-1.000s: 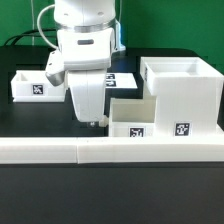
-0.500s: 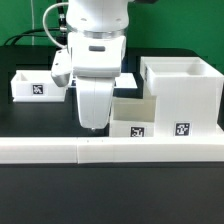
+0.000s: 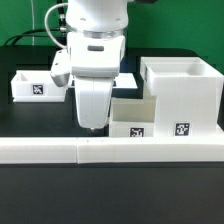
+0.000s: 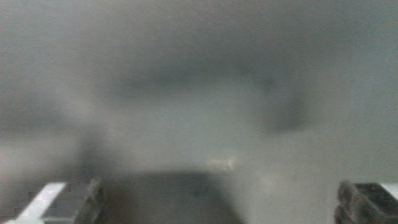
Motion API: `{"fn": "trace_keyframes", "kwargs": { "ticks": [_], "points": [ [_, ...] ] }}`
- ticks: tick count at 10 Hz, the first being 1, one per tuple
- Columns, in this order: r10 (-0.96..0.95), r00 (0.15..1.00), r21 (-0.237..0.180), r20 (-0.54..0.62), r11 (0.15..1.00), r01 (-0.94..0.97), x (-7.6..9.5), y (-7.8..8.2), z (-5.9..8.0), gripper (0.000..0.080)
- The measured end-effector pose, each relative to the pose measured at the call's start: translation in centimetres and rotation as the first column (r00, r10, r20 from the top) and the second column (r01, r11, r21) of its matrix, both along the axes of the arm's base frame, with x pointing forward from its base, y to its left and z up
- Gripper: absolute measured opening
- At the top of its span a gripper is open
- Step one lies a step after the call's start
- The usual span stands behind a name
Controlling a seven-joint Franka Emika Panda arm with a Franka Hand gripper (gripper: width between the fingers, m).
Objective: Assemble drawer
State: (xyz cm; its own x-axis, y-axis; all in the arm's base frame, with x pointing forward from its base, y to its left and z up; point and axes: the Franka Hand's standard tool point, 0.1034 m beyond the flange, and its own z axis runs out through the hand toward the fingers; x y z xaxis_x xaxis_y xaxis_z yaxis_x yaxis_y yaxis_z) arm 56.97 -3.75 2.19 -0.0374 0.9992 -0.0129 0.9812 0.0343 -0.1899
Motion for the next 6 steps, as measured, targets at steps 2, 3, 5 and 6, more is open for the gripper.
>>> {"fn": "trace_keyframes", "kwargs": {
  "ticks": [2, 3, 5, 6],
  "points": [
    [0.005, 1.000, 0.000, 0.003, 1.000, -0.005, 0.10, 0.09, -0.02, 0.0649],
    [0.005, 1.000, 0.000, 0.002, 1.000, -0.005, 0.08, 0.08, -0.03, 0.0649],
    [0.007, 1.000, 0.001, 0.000, 1.000, -0.007, 0.06, 0.06, -0.01, 0.0649],
    [0.011, 1.000, -0.001, -0.010, 1.000, -0.011, 0.19, -0.08, 0.27, 0.0649]
  ]
}}
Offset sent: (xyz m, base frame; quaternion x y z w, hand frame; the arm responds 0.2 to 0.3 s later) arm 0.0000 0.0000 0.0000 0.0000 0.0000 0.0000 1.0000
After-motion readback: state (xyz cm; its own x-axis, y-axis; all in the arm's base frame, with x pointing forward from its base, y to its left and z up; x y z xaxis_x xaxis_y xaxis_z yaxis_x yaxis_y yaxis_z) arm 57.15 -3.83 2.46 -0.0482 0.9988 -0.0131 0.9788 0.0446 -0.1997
